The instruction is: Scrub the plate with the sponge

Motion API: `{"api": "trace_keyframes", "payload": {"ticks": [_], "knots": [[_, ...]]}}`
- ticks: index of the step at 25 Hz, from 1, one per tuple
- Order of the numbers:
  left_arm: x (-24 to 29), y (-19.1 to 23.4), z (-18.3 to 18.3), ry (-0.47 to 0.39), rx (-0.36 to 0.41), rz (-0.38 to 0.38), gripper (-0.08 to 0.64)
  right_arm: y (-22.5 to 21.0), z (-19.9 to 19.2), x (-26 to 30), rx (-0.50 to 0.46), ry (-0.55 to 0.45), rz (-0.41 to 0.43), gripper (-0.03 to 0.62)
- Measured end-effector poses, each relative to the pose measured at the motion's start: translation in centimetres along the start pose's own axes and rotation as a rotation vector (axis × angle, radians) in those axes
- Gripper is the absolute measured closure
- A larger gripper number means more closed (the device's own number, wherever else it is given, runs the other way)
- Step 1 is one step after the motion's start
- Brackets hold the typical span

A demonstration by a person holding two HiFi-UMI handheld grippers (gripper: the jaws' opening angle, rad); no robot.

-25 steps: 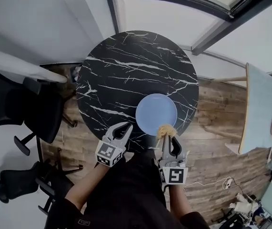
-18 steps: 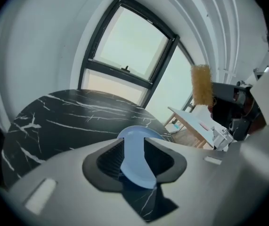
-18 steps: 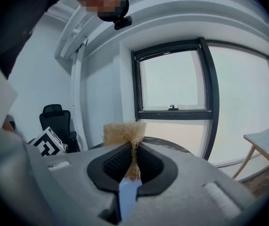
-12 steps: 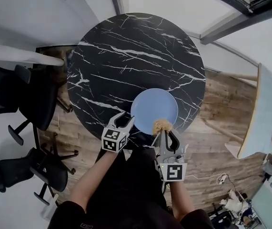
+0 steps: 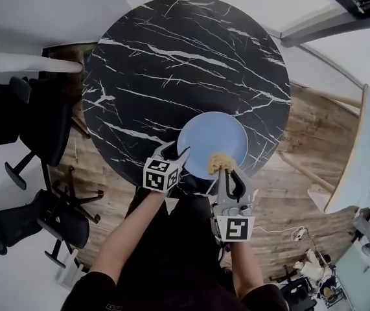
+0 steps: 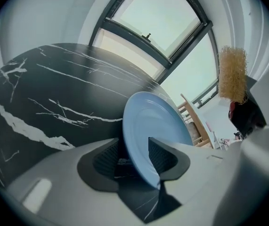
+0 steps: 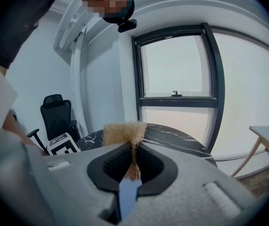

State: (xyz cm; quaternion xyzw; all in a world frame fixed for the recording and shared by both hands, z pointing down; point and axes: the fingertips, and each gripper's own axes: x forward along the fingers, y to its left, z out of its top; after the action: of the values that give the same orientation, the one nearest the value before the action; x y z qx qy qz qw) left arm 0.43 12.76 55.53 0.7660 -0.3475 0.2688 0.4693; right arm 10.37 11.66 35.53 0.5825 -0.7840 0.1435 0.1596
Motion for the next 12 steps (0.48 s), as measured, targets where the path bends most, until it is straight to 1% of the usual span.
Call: {"api": "trace_keyframes", "payload": {"ticks": [2,3,5,8,10,12], "knots": [[0.5,0.3,-0.2,0.004,-0.007,0.020,0.372,0.0,-0.4,0.2,0.000,0.007,0.004,0.563],[0.5,0.5,-0.3,0.007,-0.010,0.030,0.398,0.2,-0.5,0.3,0.006,0.013,0.007,0.563],[0.4,0.6,-0.5,0.014,-0.020,0.031,0.414,0.5,-0.6,0.5,0.005,0.020,0.018,0.563],[0.6,0.5,-0.7,0.021,-0.015,0.033,0.474,0.9,-1.1,0.9,-0.014,0.025,0.039,0.563],[0.6,0.6,-1.0,0.022,-0.006,0.041,0.482,1.2,-1.2,1.3,-0.017,0.021,0.047,0.563],[0.6,0.8,-0.9,0.018,-0.011,0.042,0.489,1.6,-1.7,1.5,-0.046,0.035,0.060,0.563]]}}
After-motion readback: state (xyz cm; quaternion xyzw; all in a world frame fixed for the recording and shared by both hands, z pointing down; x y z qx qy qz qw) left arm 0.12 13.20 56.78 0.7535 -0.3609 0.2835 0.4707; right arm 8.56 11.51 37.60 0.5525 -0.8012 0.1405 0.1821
